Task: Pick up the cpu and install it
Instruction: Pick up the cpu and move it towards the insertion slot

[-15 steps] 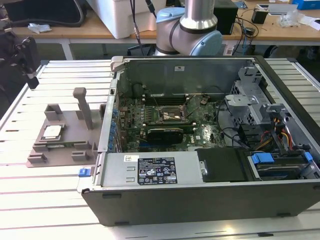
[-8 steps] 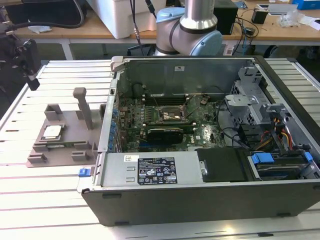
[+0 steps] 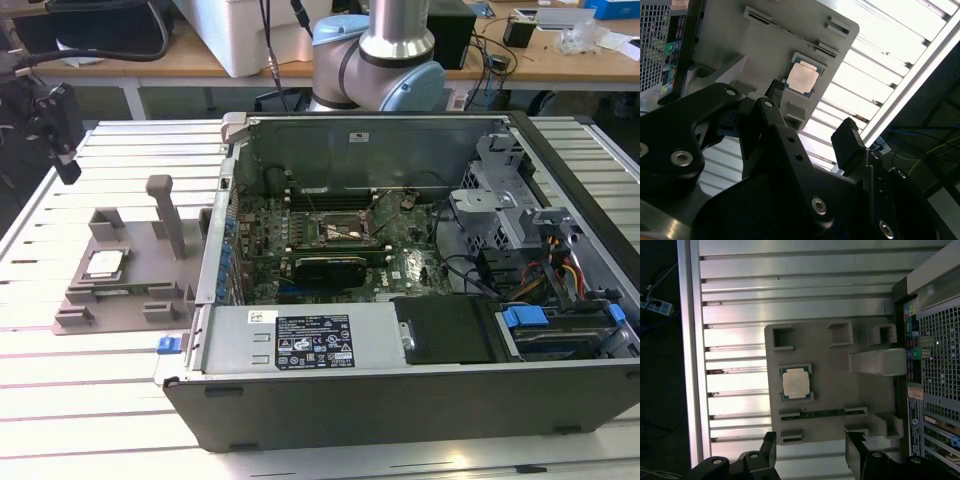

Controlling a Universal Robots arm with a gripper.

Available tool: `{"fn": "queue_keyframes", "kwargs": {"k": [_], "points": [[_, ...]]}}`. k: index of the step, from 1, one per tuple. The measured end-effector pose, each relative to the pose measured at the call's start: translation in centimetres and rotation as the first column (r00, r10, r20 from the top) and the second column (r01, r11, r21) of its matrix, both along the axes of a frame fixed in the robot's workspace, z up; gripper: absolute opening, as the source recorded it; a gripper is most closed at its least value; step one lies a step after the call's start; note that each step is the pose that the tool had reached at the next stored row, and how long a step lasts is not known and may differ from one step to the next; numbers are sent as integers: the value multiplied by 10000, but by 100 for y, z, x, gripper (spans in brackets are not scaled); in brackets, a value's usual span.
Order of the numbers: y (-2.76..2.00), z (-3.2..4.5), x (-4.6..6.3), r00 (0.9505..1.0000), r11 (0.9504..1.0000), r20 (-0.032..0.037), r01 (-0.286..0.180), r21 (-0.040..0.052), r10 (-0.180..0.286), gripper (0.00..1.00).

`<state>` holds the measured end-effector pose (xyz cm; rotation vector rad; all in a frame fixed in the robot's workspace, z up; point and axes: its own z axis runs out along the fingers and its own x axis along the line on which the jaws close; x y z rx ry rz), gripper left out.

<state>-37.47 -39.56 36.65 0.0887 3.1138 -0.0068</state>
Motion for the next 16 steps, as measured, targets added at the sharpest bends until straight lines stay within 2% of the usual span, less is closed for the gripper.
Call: {"fn": "queue_keyframes", "kwargs": {"k": [16], "points": [[0,-78,0,10000,10000,0,0,0,0,66]]}}
